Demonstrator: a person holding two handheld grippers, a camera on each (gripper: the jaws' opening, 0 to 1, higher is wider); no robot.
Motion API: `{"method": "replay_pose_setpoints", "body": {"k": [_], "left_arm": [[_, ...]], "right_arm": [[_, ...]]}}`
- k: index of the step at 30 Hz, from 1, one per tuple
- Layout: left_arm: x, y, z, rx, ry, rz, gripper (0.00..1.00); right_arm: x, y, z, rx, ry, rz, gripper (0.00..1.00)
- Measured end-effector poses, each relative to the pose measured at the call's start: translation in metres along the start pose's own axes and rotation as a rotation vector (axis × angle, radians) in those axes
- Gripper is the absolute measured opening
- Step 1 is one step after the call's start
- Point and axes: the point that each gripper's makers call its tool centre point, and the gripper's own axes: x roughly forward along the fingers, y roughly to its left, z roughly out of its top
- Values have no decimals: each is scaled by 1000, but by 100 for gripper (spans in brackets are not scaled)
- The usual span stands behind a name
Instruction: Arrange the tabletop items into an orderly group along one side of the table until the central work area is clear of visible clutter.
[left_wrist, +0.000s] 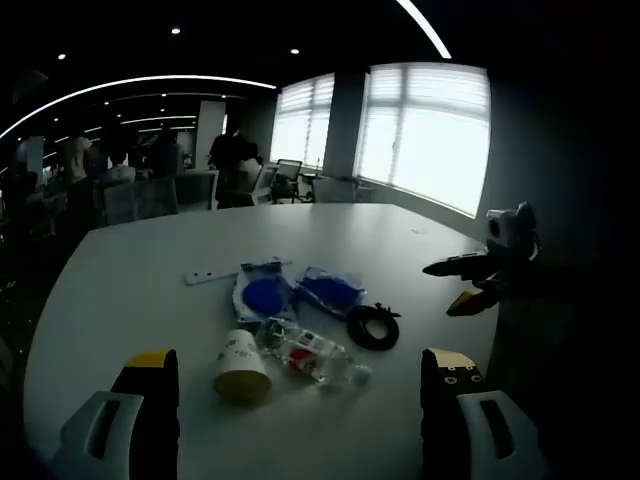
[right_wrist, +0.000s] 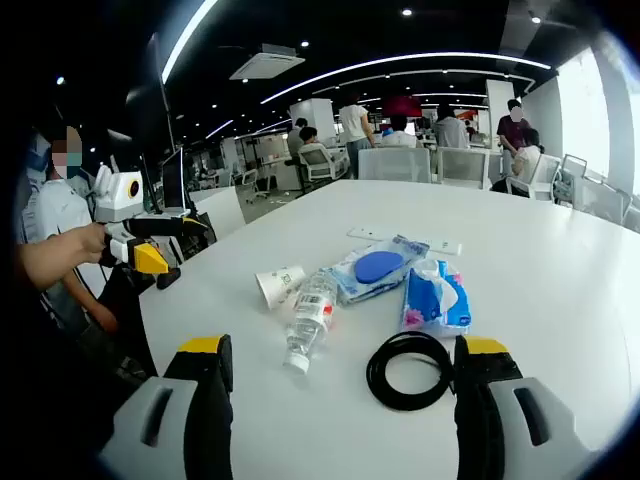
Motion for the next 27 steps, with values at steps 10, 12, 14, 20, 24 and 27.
{"method": "replay_pose_setpoints", "body": {"k": [10, 12, 14, 20, 24, 27], "left_arm": [[-2, 2, -3, 8, 4, -3, 100], [-2, 2, -4, 8, 7, -4, 100], [-3, 3, -5, 11, 8, -4, 100], [-3, 2, -8, 13, 13, -7, 100], [-3, 4, -8, 10, 4, -9, 100], [-3, 3, -8, 9, 0, -12, 100]], "right_arm": [[18, 21, -9, -18, 33, 36, 83], [21, 24, -11, -21, 40, 41, 83], [24, 26, -15, -23, 49, 44, 82], [24, 30, -12, -34, 46, 42, 84], [11, 22, -2, -38, 14, 24, 92], [1, 13, 0, -51, 11, 4, 95]]}}
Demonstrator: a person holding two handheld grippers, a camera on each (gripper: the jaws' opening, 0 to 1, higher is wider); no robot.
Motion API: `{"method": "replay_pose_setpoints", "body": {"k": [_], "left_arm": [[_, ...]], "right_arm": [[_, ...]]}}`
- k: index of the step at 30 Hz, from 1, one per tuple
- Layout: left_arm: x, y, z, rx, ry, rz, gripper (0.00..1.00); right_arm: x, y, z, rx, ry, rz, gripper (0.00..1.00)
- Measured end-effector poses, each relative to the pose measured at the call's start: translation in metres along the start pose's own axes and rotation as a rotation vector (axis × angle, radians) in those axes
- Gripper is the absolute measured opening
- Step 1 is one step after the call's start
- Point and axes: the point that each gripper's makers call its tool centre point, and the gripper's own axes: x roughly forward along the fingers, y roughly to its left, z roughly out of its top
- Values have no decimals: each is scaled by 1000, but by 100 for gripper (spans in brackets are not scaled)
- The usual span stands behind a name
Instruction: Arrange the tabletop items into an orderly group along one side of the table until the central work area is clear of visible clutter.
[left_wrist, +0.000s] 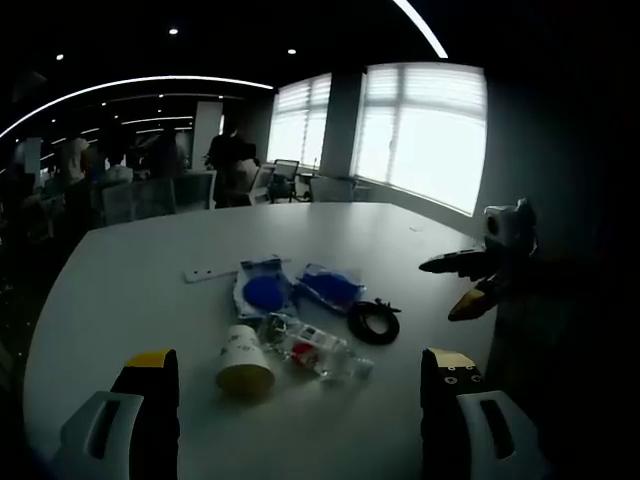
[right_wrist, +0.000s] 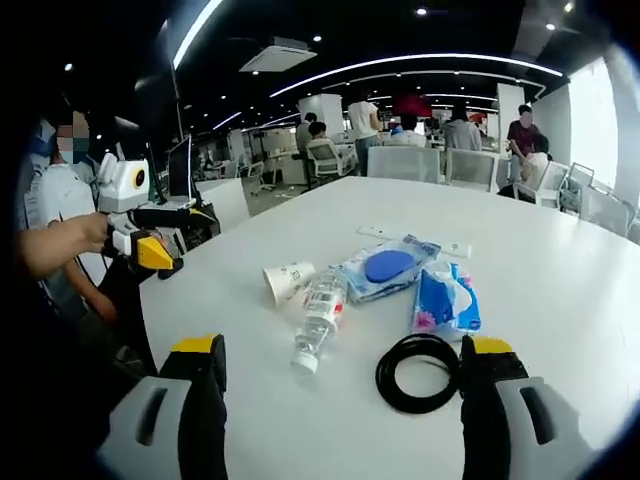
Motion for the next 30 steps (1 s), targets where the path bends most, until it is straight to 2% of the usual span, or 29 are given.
{"method": "replay_pose_setpoints", "body": {"k": [3, 11, 30], "left_arm": [[0, 0, 0, 1, -4, -1, 100], [-2, 1, -1, 2, -14, 0, 100], [-6, 5, -2, 4, -19, 9, 100]], "right_arm": [[-8, -11, -1, 19, -4, -14, 99], [-18, -26, -3, 20, -10, -47, 100], [-12, -20, 3, 22, -29, -41, 98]]}}
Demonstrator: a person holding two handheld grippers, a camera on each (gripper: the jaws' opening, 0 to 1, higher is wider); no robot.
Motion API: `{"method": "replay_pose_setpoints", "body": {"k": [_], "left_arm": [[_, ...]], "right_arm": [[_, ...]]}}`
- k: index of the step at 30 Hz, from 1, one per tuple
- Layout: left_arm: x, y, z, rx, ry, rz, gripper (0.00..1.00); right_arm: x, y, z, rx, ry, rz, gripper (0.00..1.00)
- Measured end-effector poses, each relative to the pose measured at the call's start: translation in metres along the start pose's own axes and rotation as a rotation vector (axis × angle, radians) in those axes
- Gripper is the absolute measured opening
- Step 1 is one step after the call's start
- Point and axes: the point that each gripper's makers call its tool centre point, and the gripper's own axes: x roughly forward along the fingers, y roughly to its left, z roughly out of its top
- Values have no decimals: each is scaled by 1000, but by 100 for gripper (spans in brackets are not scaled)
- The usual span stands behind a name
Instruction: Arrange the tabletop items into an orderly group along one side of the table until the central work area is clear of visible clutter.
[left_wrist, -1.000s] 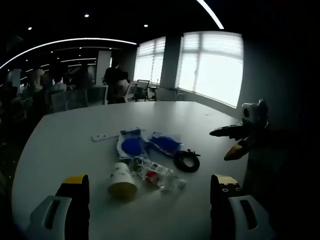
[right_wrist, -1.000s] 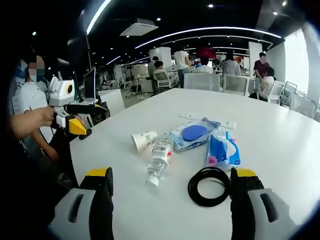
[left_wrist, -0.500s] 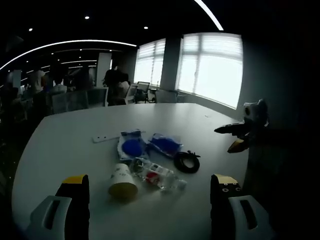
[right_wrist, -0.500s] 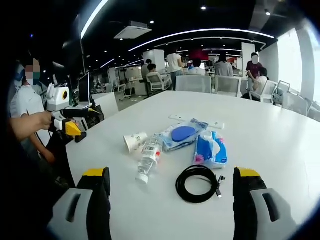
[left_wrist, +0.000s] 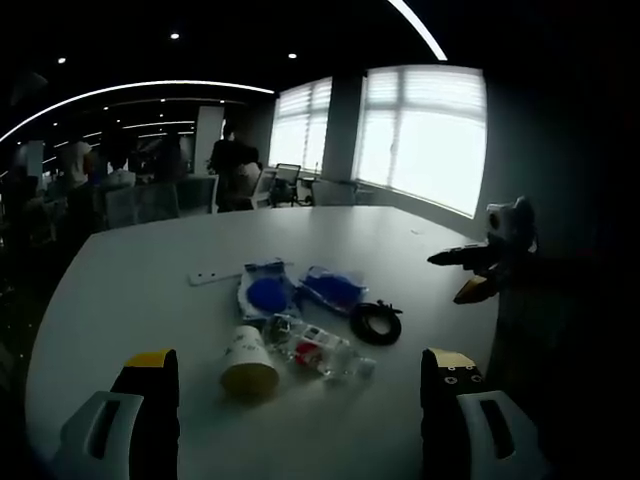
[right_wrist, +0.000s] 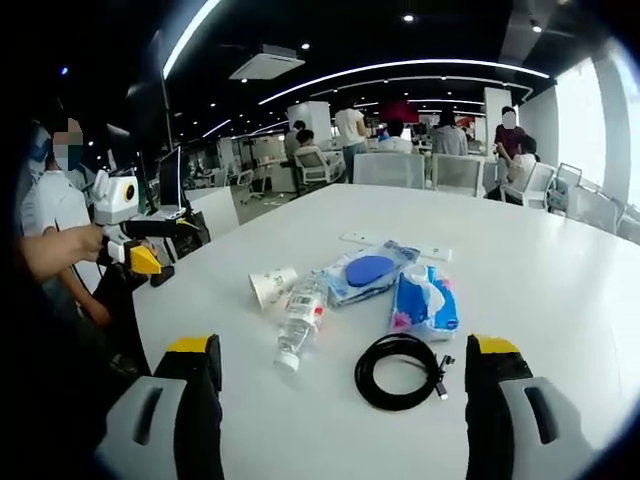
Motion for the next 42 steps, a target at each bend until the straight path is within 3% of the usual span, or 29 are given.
{"method": "replay_pose_setpoints", "body": {"k": [14, 26, 42], "left_arm": [[-1, 1, -2, -8, -7, 1, 100], [-2, 6, -3, -5, -9, 2, 100], [0, 6, -3, -5, -13, -7, 100]], "right_arm": [[28, 30, -6, -28, 24, 63, 86], [59, 52, -34, -28, 82, 103, 73], [82, 64, -53, -47, 125, 123, 58]]}}
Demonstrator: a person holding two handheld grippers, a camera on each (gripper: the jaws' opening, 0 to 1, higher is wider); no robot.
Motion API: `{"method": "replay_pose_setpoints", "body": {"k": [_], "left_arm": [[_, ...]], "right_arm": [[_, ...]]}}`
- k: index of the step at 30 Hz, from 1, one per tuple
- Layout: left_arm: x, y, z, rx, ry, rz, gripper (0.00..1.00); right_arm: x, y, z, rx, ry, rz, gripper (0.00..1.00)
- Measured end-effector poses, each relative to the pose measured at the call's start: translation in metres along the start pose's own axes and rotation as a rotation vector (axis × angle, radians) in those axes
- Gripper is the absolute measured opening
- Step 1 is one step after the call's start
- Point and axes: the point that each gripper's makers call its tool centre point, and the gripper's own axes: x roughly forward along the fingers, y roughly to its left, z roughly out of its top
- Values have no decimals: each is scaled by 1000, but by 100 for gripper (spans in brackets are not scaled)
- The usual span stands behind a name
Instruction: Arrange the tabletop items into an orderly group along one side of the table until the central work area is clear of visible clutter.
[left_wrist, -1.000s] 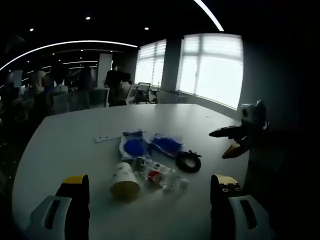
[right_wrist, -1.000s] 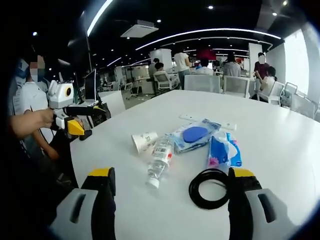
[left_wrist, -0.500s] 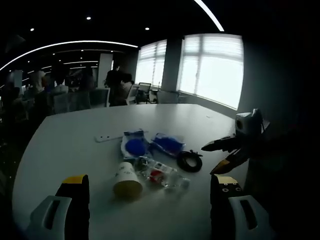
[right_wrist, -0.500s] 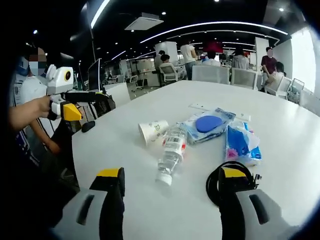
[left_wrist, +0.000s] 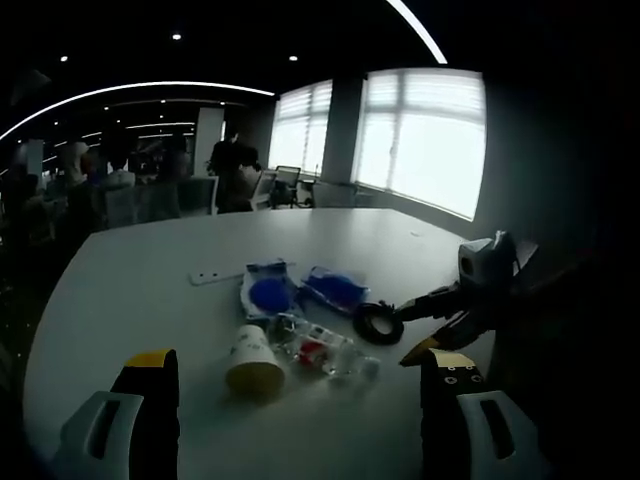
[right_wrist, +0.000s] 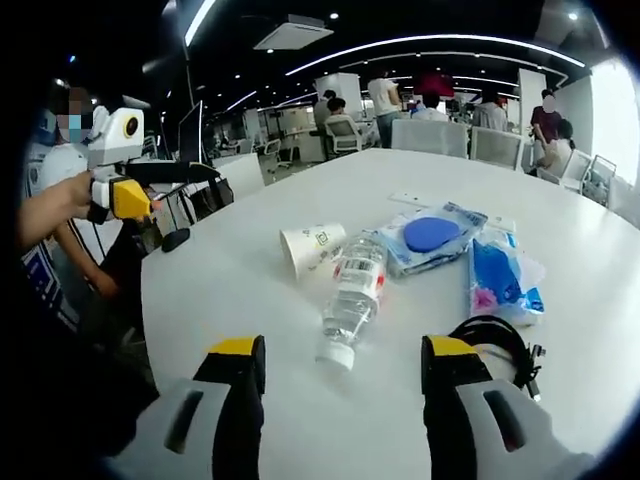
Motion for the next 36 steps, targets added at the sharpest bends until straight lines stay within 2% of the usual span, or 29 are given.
{"method": "replay_pose_setpoints", "body": {"k": [14, 19, 26, 36], "left_arm": [[-2, 2, -1, 1, -8, -3, 100], [-4, 2, 0, 1, -10, 1, 100], [-5, 5, -2, -2, -12, -1, 99], [-5, 6, -2, -3, -14, -6, 98]], "right_arm": [[27, 7, -18, -30, 52, -9, 37], [36, 10, -27, -38, 76, -22, 33], [42, 8, -29, -41, 75, -63, 25], [53, 8, -36, 1, 88, -105, 20]]}}
